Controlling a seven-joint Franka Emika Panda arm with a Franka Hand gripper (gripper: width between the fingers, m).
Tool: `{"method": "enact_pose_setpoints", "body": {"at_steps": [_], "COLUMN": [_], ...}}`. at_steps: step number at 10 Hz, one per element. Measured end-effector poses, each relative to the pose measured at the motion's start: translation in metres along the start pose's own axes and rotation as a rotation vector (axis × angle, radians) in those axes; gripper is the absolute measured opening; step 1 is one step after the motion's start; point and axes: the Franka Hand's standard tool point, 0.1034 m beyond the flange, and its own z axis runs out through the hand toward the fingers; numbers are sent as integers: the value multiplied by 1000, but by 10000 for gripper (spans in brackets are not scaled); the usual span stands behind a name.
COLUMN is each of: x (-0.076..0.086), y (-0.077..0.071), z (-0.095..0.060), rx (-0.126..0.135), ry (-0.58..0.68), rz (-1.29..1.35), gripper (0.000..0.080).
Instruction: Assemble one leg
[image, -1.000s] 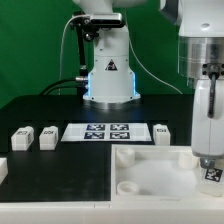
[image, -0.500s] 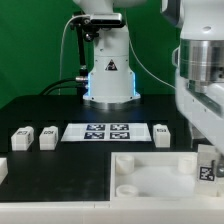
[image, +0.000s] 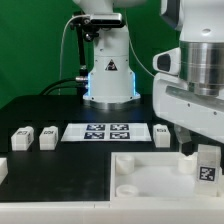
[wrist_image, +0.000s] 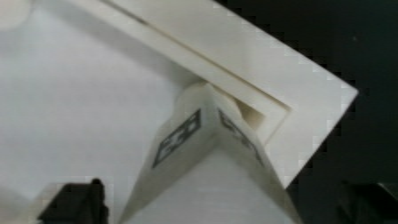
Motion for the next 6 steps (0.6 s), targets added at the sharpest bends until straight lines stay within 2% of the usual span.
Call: {"method": "enact_pose_setpoints", "body": {"at_steps": [1,2,3,4,6], "x": [4,5,-1,0,0], "y": [-4,-4,-4,-4,-3], "z": [-2,-1,2,1,2], "rx": [22,24,7,9,8], "ry": [25,35,43,43,42], "rz": [-213,-355,-402,-381,-338], "gripper": [649,649,649,649,398]}}
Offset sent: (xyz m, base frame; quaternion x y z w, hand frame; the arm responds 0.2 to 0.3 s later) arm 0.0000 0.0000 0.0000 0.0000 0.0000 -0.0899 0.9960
